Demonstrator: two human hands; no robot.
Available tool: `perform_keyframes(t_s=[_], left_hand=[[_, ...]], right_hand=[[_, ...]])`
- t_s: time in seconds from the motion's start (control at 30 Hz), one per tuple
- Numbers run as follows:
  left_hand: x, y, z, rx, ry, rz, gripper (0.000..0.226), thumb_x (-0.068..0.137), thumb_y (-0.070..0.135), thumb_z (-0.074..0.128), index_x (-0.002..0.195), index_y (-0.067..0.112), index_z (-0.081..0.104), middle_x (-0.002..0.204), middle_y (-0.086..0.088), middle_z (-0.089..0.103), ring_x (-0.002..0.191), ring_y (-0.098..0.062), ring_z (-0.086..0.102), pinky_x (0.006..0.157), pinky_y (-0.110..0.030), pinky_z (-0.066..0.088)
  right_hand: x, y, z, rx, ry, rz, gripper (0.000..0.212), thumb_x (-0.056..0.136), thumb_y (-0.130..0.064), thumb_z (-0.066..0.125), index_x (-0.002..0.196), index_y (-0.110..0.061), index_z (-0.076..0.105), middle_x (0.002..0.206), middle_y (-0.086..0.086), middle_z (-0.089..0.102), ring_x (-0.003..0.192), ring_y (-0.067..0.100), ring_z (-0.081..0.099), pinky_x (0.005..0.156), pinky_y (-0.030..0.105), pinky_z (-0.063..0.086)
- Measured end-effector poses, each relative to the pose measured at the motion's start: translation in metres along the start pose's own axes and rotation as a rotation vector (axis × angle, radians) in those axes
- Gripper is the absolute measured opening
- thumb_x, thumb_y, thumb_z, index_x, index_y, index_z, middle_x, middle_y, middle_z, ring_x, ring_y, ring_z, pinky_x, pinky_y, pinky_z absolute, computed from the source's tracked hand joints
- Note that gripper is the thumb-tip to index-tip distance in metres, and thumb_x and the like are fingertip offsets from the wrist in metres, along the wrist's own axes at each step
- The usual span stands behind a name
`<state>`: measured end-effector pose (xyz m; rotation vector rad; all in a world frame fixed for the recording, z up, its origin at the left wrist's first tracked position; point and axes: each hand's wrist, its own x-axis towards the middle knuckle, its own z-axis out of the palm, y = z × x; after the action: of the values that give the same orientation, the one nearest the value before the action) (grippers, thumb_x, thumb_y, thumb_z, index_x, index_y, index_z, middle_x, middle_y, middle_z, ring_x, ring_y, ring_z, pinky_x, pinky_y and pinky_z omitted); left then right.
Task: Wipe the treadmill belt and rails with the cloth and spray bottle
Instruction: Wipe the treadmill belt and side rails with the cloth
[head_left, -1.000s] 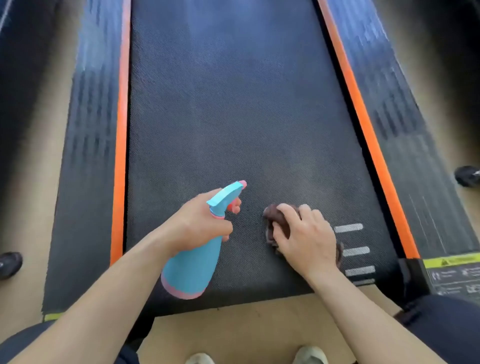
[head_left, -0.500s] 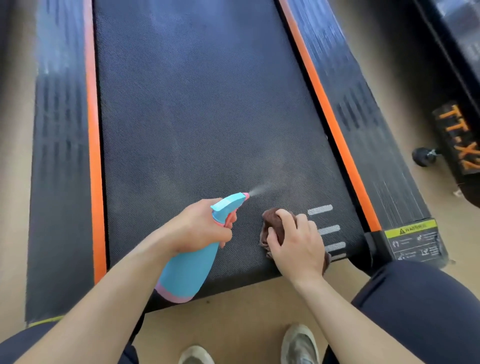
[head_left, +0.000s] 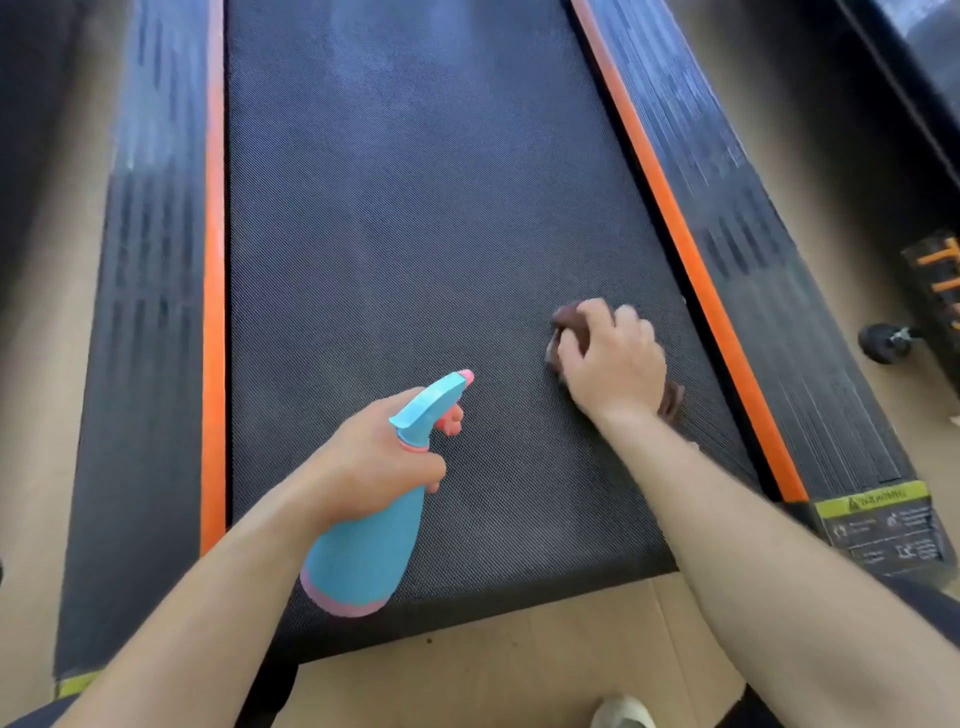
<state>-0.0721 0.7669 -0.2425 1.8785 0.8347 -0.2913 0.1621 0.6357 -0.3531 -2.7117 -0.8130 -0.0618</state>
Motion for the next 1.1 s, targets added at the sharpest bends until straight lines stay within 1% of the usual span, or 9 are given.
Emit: perform_keyframes(t_s=[0.1, 0.2, 0.4, 0.6, 0.67, 0.73, 0.83, 0.9, 1.1], left_hand=[[-0.002, -0.002, -0.005, -0.028, 0.027, -0.018, 0.044, 0.078, -0.003, 0.072, 0.106, 0.03, 0.07, 0.104, 0.017, 0.07, 0.07, 0.007, 0.06, 0.063, -0.006, 0.043], [0.0, -0.003, -0.008, -0.037, 0.05, -0.045, 0.046, 0.076, 0.007, 0.073, 0.112, 0.034, 0.07, 0.106, 0.015, 0.072, 0.07, 0.002, 0.061, 0.065, -0.008, 0.045], [-0.004, -0.017, -0.011, -0.076, 0.089, -0.05, 0.061, 0.057, 0.023, 0.068, 0.115, 0.042, 0.07, 0.111, 0.029, 0.07, 0.097, 0.002, 0.065, 0.082, -0.02, 0.049], [-0.008, -0.028, -0.016, -0.049, 0.093, -0.073, 0.061, 0.053, 0.024, 0.069, 0.112, 0.039, 0.071, 0.112, 0.02, 0.072, 0.111, -0.009, 0.066, 0.099, -0.032, 0.051], [-0.006, -0.027, -0.016, -0.037, 0.09, -0.076, 0.06, 0.053, 0.024, 0.068, 0.11, 0.04, 0.071, 0.111, 0.02, 0.072, 0.11, -0.008, 0.066, 0.102, -0.035, 0.052], [-0.006, -0.026, -0.017, -0.051, 0.09, -0.087, 0.064, 0.053, 0.025, 0.068, 0.115, 0.042, 0.07, 0.112, 0.023, 0.072, 0.11, -0.006, 0.066, 0.103, -0.037, 0.053], [-0.006, -0.024, -0.018, -0.07, 0.106, -0.089, 0.066, 0.053, 0.026, 0.07, 0.116, 0.046, 0.067, 0.111, 0.025, 0.072, 0.108, -0.007, 0.066, 0.097, -0.038, 0.055], [-0.004, -0.023, -0.017, -0.083, 0.114, -0.09, 0.065, 0.053, 0.026, 0.069, 0.115, 0.046, 0.067, 0.11, 0.026, 0.071, 0.107, -0.006, 0.067, 0.093, -0.035, 0.056], [0.001, -0.008, -0.005, -0.048, 0.101, -0.092, 0.049, 0.06, 0.026, 0.071, 0.107, 0.038, 0.069, 0.106, 0.012, 0.073, 0.096, -0.015, 0.067, 0.088, -0.036, 0.056]], right_hand=[[-0.085, -0.006, -0.004, 0.024, -0.027, -0.253, 0.029, 0.089, -0.05, 0.058, 0.105, -0.026, 0.061, 0.094, 0.007, 0.055, 0.083, 0.033, 0.053, 0.064, 0.041, 0.049], [-0.068, 0.005, 0.0, 0.012, -0.07, -0.415, 0.029, 0.09, -0.051, 0.059, 0.107, -0.028, 0.064, 0.092, 0.004, 0.058, 0.081, 0.032, 0.055, 0.06, 0.039, 0.049], [0.054, -0.018, 0.02, -0.042, 0.019, 0.007, 0.038, 0.095, -0.05, 0.049, 0.121, -0.023, 0.055, 0.115, 0.013, 0.058, 0.105, 0.04, 0.054, 0.078, 0.045, 0.048], [-0.075, -0.018, 0.004, 0.022, -0.054, -0.431, 0.031, 0.09, -0.048, 0.055, 0.106, -0.023, 0.064, 0.093, 0.008, 0.056, 0.081, 0.032, 0.055, 0.063, 0.041, 0.05], [-0.067, -0.008, 0.003, 0.02, -0.08, -0.552, 0.033, 0.09, -0.049, 0.053, 0.108, -0.023, 0.064, 0.091, 0.007, 0.057, 0.079, 0.032, 0.056, 0.061, 0.041, 0.052], [-0.034, -0.011, 0.008, -0.002, -0.041, -0.483, 0.033, 0.092, -0.05, 0.052, 0.111, -0.025, 0.063, 0.095, 0.007, 0.059, 0.084, 0.034, 0.058, 0.063, 0.041, 0.053], [0.027, -0.028, 0.02, 0.001, -0.003, -0.136, 0.033, 0.095, -0.05, 0.051, 0.118, -0.027, 0.057, 0.11, 0.009, 0.058, 0.101, 0.036, 0.055, 0.077, 0.043, 0.049], [0.034, -0.038, 0.023, -0.037, 0.003, -0.043, 0.034, 0.096, -0.048, 0.049, 0.12, -0.025, 0.054, 0.114, 0.011, 0.056, 0.104, 0.037, 0.054, 0.078, 0.044, 0.047], [-0.094, -0.033, 0.009, 0.001, -0.03, -0.333, 0.029, 0.089, -0.046, 0.055, 0.106, -0.024, 0.062, 0.093, 0.008, 0.055, 0.081, 0.034, 0.054, 0.062, 0.041, 0.048]])
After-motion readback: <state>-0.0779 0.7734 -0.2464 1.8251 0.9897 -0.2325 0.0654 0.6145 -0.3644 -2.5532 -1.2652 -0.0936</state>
